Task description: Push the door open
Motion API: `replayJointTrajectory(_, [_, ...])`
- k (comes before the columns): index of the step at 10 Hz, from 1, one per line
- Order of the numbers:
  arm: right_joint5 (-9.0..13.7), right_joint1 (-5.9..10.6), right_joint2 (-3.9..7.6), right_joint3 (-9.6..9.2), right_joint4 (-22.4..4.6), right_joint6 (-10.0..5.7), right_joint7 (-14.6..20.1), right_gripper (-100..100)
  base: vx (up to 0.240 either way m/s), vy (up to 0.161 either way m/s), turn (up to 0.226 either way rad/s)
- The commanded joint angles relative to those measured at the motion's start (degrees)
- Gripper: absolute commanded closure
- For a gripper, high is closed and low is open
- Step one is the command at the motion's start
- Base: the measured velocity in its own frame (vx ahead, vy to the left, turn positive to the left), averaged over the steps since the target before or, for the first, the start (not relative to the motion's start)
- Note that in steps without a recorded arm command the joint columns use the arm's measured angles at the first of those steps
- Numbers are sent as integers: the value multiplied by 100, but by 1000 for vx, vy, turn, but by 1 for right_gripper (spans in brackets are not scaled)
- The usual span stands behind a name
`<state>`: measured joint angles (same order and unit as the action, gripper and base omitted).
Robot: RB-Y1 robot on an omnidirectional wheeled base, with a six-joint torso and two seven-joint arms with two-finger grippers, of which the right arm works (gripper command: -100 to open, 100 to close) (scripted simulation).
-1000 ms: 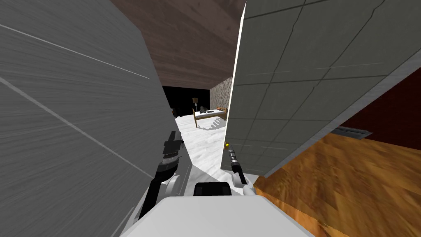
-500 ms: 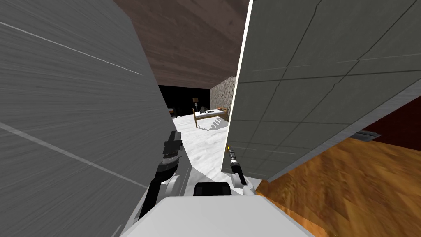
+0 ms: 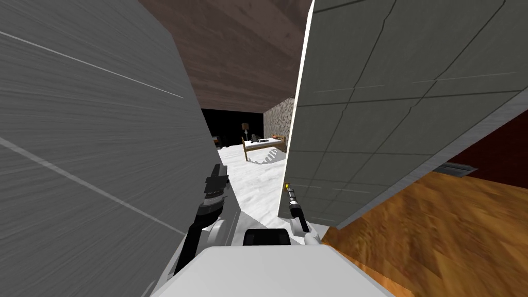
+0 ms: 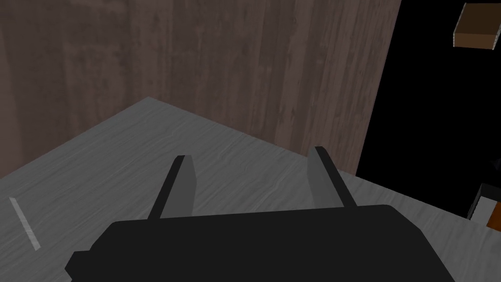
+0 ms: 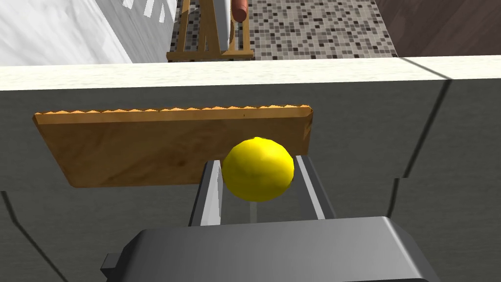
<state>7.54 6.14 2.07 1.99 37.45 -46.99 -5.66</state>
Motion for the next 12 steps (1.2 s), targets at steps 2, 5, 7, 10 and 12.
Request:
replayJointTrajectory(2, [83, -14, 82, 156, 155, 66, -133, 100, 197, 14, -97])
replayJointTrajectory(5, [194, 33, 15, 351, 161, 95, -304, 100, 225, -8, -75])
replayJointTrajectory(7, [242, 53, -59, 436, 164, 108, -378, 100, 159, 11, -97])
replayJointTrajectory(10, [388, 35, -13, 130, 164, 86, -481, -100, 69, -3, -172])
replayJointTrajectory(12, [482, 9, 18, -73, 199, 92, -535, -100, -79, -28, -127])
